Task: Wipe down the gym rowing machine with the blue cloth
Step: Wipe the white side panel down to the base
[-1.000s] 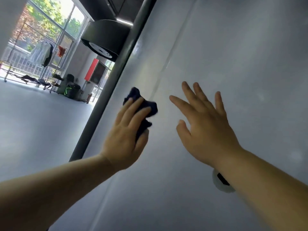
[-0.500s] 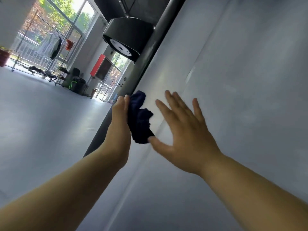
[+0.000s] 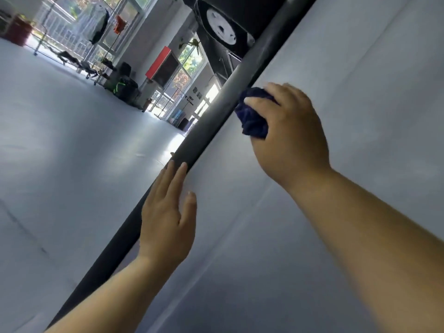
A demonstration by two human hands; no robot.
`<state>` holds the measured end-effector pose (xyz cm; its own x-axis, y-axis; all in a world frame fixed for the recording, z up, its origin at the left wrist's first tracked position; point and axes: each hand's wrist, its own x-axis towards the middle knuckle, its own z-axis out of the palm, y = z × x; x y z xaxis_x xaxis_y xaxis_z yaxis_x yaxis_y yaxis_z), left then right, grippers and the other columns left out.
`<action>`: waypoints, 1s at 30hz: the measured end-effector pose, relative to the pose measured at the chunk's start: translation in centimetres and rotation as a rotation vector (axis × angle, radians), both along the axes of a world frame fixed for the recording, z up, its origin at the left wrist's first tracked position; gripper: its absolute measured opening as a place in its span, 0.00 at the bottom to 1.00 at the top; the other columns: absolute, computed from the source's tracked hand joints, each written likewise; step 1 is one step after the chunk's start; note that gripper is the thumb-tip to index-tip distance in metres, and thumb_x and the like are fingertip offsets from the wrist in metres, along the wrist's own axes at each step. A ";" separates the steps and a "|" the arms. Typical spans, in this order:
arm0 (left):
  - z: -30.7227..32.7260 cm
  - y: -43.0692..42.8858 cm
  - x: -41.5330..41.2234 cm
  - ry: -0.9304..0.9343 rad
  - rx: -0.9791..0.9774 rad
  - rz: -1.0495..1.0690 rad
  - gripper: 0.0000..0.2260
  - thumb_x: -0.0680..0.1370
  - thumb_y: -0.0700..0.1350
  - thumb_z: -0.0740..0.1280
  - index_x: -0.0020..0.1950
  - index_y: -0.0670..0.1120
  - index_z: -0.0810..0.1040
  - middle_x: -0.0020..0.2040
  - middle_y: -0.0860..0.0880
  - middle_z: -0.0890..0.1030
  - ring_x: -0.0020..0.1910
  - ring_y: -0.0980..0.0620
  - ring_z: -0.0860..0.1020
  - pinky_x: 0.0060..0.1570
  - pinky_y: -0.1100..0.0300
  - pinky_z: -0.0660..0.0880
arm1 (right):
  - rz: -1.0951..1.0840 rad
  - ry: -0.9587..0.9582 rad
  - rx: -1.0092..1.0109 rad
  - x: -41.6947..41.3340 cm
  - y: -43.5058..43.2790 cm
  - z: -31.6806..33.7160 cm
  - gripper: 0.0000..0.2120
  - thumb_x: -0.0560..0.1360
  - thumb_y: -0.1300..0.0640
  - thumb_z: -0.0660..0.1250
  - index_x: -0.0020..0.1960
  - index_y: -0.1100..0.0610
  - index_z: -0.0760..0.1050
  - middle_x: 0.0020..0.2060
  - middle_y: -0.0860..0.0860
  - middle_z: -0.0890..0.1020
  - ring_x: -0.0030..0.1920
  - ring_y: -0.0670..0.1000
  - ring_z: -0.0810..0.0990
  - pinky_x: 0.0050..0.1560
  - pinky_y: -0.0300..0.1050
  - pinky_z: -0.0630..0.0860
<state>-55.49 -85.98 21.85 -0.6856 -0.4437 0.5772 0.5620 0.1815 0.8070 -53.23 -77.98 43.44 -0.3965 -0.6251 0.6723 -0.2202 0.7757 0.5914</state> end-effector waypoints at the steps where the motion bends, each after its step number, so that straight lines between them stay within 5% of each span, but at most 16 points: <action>1: -1.0 0.6 -0.1 -0.050 0.023 -0.005 0.29 0.75 0.66 0.43 0.77 0.64 0.50 0.79 0.60 0.50 0.78 0.60 0.48 0.77 0.52 0.50 | 0.012 -0.074 0.082 0.0 -0.2 -1.9 0.23 0.72 0.53 0.74 0.66 0.53 0.77 0.67 0.56 0.75 0.68 0.61 0.71 0.70 0.62 0.67; 5: -3.3 2.5 -0.4 -0.108 0.007 0.033 0.25 0.77 0.66 0.40 0.73 0.68 0.40 0.77 0.65 0.41 0.75 0.68 0.37 0.78 0.55 0.42 | 0.053 -0.231 0.549 -0.2 0.1 -7.1 0.20 0.66 0.54 0.79 0.56 0.55 0.82 0.61 0.57 0.80 0.66 0.60 0.75 0.70 0.65 0.63; 9: -3.9 2.5 -0.6 -0.111 -0.030 0.047 0.27 0.76 0.66 0.39 0.74 0.64 0.39 0.77 0.63 0.39 0.74 0.68 0.35 0.76 0.61 0.37 | -0.018 0.075 0.193 -0.7 -0.5 -0.3 0.14 0.71 0.60 0.72 0.56 0.60 0.80 0.69 0.58 0.74 0.70 0.61 0.69 0.71 0.60 0.63; 11: -4.2 2.6 -0.4 -0.117 -0.043 0.047 0.27 0.77 0.66 0.40 0.75 0.62 0.39 0.77 0.62 0.39 0.75 0.66 0.36 0.76 0.60 0.38 | -0.079 0.100 0.039 -0.7 -0.9 0.5 0.17 0.74 0.54 0.70 0.61 0.57 0.78 0.71 0.56 0.72 0.70 0.60 0.68 0.71 0.57 0.65; 14: -4.2 2.6 -0.2 -0.115 -0.036 0.044 0.28 0.77 0.66 0.40 0.76 0.62 0.41 0.77 0.63 0.40 0.75 0.68 0.37 0.75 0.63 0.37 | -0.043 -0.077 0.290 -0.3 -1.0 -5.2 0.22 0.75 0.41 0.66 0.61 0.55 0.79 0.67 0.55 0.75 0.68 0.58 0.71 0.72 0.61 0.63; 17: -4.1 2.5 -0.1 -0.095 0.024 0.040 0.27 0.77 0.64 0.41 0.76 0.61 0.44 0.76 0.64 0.43 0.73 0.71 0.38 0.73 0.66 0.38 | 0.038 -0.144 0.532 -0.5 -0.8 -8.5 0.15 0.75 0.46 0.69 0.55 0.55 0.82 0.59 0.55 0.81 0.62 0.58 0.77 0.69 0.60 0.65; 20: -3.9 2.8 0.1 -0.079 0.059 0.038 0.27 0.77 0.64 0.42 0.76 0.60 0.46 0.77 0.62 0.45 0.74 0.68 0.41 0.73 0.67 0.37 | 0.106 0.073 0.340 -1.0 -0.5 -3.5 0.08 0.70 0.59 0.68 0.47 0.56 0.83 0.51 0.55 0.83 0.51 0.62 0.79 0.53 0.53 0.72; 23: -3.7 3.2 0.1 -0.082 0.039 0.050 0.28 0.77 0.63 0.43 0.77 0.59 0.46 0.77 0.62 0.44 0.74 0.67 0.40 0.74 0.65 0.36 | 0.051 0.211 0.075 0.0 0.9 -0.3 0.14 0.73 0.59 0.66 0.57 0.56 0.82 0.60 0.55 0.80 0.57 0.62 0.77 0.56 0.56 0.73; 27: -3.4 3.4 -0.1 -0.093 0.023 0.068 0.32 0.77 0.63 0.44 0.80 0.55 0.48 0.78 0.60 0.43 0.76 0.64 0.40 0.73 0.65 0.34 | 0.068 -0.047 0.322 2.2 2.7 -5.8 0.22 0.73 0.42 0.65 0.58 0.56 0.82 0.63 0.54 0.78 0.61 0.59 0.75 0.61 0.57 0.71; 30: -2.9 3.6 0.6 -0.094 0.004 0.061 0.32 0.77 0.63 0.43 0.80 0.53 0.49 0.79 0.58 0.43 0.77 0.62 0.40 0.73 0.65 0.34 | 0.069 -0.111 0.476 3.1 3.9 -6.9 0.17 0.78 0.47 0.61 0.59 0.54 0.81 0.63 0.52 0.79 0.63 0.56 0.75 0.66 0.56 0.67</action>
<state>-54.93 -82.36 18.91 -0.7083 -0.4883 0.5098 0.4720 0.2093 0.8564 -50.17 -74.05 36.57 -0.3965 -0.8800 0.2614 -0.3435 0.4063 0.8467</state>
